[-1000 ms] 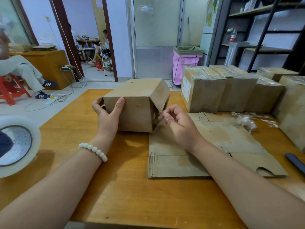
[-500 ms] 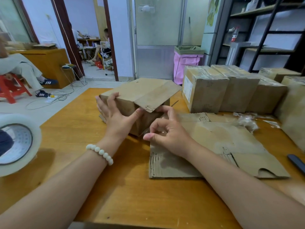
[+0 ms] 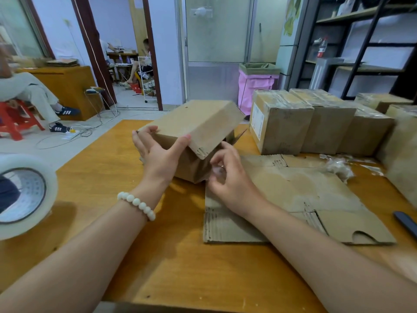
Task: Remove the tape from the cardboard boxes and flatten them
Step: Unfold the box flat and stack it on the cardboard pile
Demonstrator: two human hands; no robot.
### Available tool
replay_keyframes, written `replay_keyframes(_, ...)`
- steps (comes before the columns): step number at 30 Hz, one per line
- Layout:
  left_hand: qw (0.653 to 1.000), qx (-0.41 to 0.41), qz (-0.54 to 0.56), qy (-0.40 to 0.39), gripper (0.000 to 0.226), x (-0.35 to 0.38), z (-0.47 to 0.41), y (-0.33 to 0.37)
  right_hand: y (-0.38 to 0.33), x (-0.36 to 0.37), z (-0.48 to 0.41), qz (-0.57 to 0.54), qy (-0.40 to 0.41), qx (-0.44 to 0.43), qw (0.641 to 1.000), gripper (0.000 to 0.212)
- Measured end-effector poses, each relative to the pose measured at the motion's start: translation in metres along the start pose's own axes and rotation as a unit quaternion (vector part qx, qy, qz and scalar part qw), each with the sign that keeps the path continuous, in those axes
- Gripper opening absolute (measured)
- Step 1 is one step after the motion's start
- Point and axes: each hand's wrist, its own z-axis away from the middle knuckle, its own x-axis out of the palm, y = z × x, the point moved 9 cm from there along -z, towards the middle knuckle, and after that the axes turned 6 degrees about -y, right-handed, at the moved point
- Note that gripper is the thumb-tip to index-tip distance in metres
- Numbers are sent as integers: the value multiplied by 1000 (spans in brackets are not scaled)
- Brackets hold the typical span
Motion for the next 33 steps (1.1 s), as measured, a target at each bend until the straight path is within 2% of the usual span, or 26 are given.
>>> replay_keyframes(2, 1000, 6, 0, 23, 90, -8, -2, 0, 7, -5, 1, -33, 25, 36, 998, 56)
replay_keyframes(4, 999, 5, -2, 31, 90, -12, -1, 1, 19, -18, 4, -17, 76, 108, 991, 71)
replay_keyframes(6, 1000, -8, -1, 28, 89, -11, 0, -2, 31, -25, 8, 0, 85, 182, 980, 80)
replay_keyframes(8, 1000, -13, -3, 15, 79, -7, 3, -4, 36, -18, 5, -47, 32, 182, 982, 69)
replay_keyframes(10, 1000, 1, -15, 7, 55, -2, 5, -2, 33, -10, 4, -66, -8, 155, 986, 56)
replay_keyframes(12, 997, 52, -53, 6, 40, 3, 8, 6, 30, -11, 2, -38, -11, 135, 990, 47)
replay_keyframes(15, 972, 178, -153, -10, 42, 14, 13, 28, 27, -12, 0, -33, -9, 114, 993, 31)
replay_keyframes(18, 909, 346, -231, -31, 25, 25, 23, 45, 25, -14, 0, -13, -7, 99, 995, 20)
replay_keyframes(20, 864, 407, -288, -72, 23, 36, 32, 46, 21, -17, 0, -8, -2, 87, 996, 16)
replay_keyframes(22, 838, 416, -326, -134, 29, 48, 39, 43, 19, -26, 0, -12, 31, 78, 996, 11)
replay_keyframes(24, 830, 407, -344, -165, 41, 52, 42, 40, 17, -33, 1, -7, 64, 73, 995, 10)
replay_keyframes(26, 826, 395, -368, -163, 43, 54, 41, 39, 18, -32, 1, -6, 63, 73, 995, 12)
replay_keyframes(30, 835, 375, -377, -145, 27, 51, 37, 38, 15, -29, 0, -23, 42, 65, 997, 8)
replay_keyframes(33, 833, 385, -367, -152, 33, 51, 37, 37, 15, -27, 0, -17, 22, 61, 998, 8)
